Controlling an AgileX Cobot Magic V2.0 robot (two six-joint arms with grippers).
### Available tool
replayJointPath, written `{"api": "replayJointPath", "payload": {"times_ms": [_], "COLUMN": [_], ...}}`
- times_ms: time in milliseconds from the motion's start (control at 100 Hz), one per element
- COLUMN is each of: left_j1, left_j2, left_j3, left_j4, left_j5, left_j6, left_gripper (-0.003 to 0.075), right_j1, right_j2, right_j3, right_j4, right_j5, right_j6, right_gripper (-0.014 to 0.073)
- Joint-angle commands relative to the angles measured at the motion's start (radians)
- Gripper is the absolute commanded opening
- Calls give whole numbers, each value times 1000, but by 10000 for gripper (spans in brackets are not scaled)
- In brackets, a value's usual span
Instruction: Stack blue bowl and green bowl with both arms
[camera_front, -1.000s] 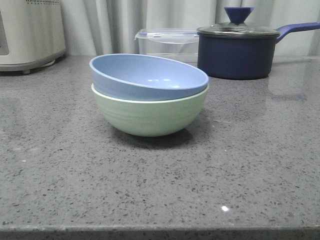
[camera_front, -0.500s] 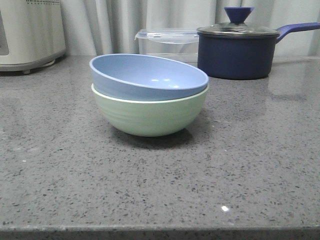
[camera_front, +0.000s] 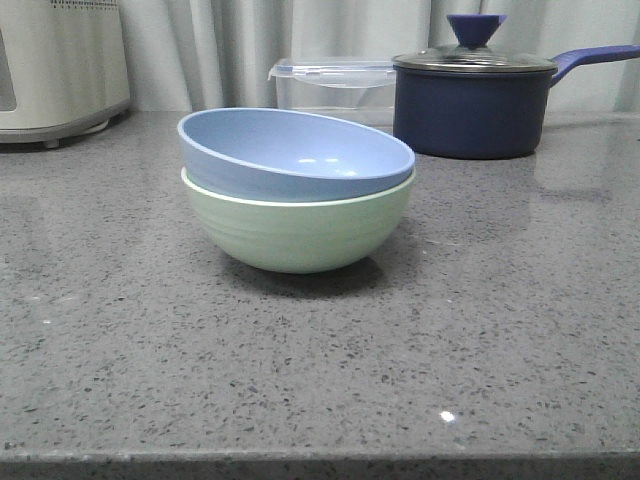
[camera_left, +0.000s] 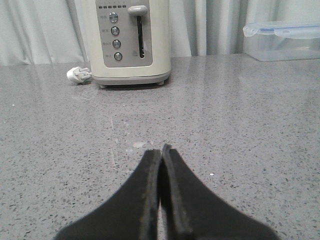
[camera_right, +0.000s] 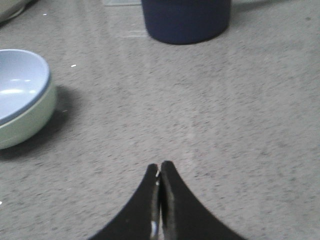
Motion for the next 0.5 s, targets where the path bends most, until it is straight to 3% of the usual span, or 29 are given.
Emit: {"api": "replayJointPath", "payload": {"times_ms": [0, 220, 490], "left_j1": [3, 3, 3], "left_j2": [-34, -34, -34], "left_j3": [39, 39, 39], "left_j4": [1, 1, 1], "left_j5": [-75, -75, -75], "left_j6": [-9, -9, -9], "left_gripper": [-20, -20, -20], "right_j1": [-32, -139, -175], "right_j2": [7, 6, -117], "right_j3": [-4, 116, 287], "right_j4": [-43, -43, -76], "right_j5": [-134, -374, -604], "right_j6": [-10, -10, -9], "right_gripper": [-69, -69, -69]}}
